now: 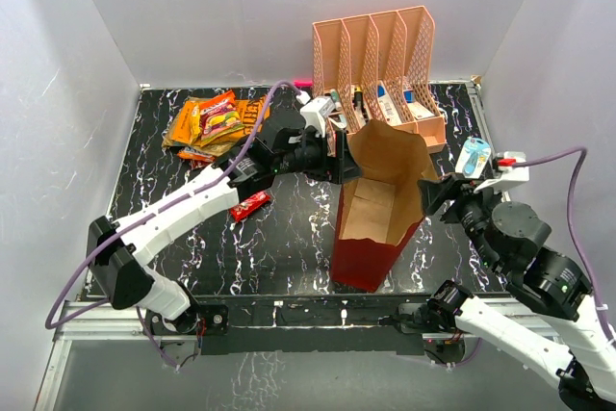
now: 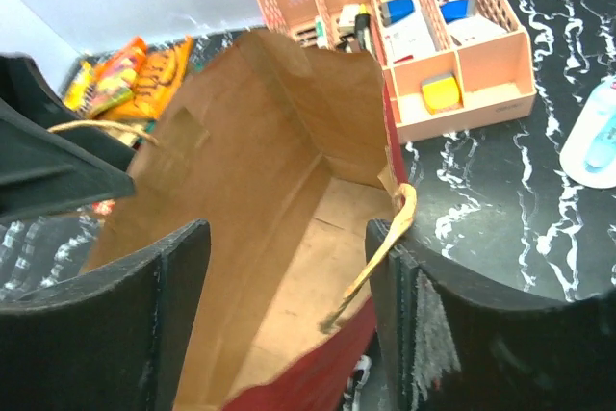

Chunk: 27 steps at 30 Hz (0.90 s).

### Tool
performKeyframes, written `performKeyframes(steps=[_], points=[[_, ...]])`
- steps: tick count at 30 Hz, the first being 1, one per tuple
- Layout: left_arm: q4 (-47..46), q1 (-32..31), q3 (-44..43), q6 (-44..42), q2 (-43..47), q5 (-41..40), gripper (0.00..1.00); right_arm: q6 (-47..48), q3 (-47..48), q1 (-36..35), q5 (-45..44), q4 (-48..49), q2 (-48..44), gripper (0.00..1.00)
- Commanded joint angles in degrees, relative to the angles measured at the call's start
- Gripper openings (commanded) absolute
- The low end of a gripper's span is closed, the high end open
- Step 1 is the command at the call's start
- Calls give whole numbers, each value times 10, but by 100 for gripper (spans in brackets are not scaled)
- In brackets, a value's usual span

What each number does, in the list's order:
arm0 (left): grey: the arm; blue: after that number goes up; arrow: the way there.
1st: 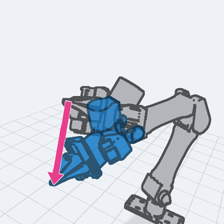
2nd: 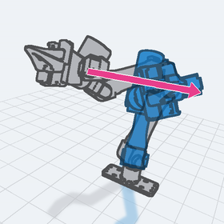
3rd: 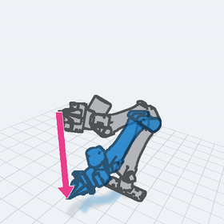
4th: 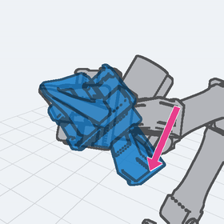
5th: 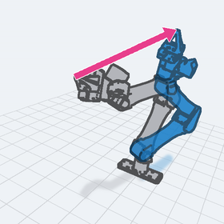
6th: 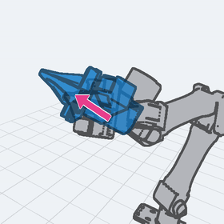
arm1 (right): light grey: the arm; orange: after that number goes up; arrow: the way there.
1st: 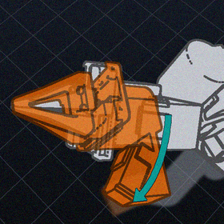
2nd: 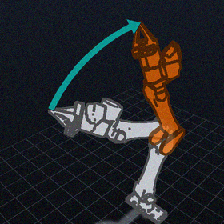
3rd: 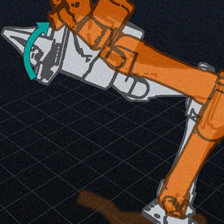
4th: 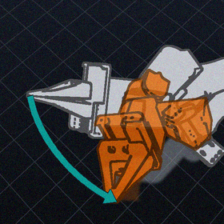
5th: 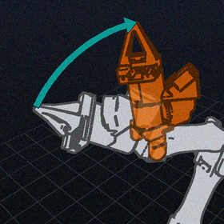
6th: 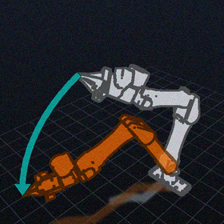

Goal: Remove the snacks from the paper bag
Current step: Adjust the paper bag at the center of the board, then reset both arms

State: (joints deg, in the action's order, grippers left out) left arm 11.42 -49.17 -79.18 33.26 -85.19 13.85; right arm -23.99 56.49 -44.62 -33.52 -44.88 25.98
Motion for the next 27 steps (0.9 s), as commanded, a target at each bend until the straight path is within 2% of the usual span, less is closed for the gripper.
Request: performKeyframes(steps=[1,2,3,5,8,11,14,15,16,18,22,27], points=[[32,8,-36,-20,50,-44,86,-6,69,-2,3,17,30,74],[55,10,-48,-21,50,-64,95,-11,82,-2,0,11,39,78],[78,11,-62,-21,50,-87,98,-17,93,-2,-5,5,49,83],[112,12,-80,-22,56,-121,98,-42,121,-2,-17,-11,68,97],[133,13,-84,-15,91,-168,98,-54,167,-2,-9,-29,95,98],[169,14,-116,-36,109,-209,98,-17,213,-2,0,-23,102,98],[237,14,-187,-101,108,-274,98,32,270,-2,0,-16,120,98],[255,15,-214,-126,108,-307,98,46,293,-2,-2,-16,130,98],[270,15,-268,-188,116,-374,98,85,349,-2,3,-18,153,98],[251,15,-295,-229,138,-408,98,112,397,-2,11,-16,172,98],[187,15,-315,-250,194,-396,98,148,470,-1,30,4,195,98],[162,15,-317,-227,241,-394,98,174,489,-2,55,44,199,98]])
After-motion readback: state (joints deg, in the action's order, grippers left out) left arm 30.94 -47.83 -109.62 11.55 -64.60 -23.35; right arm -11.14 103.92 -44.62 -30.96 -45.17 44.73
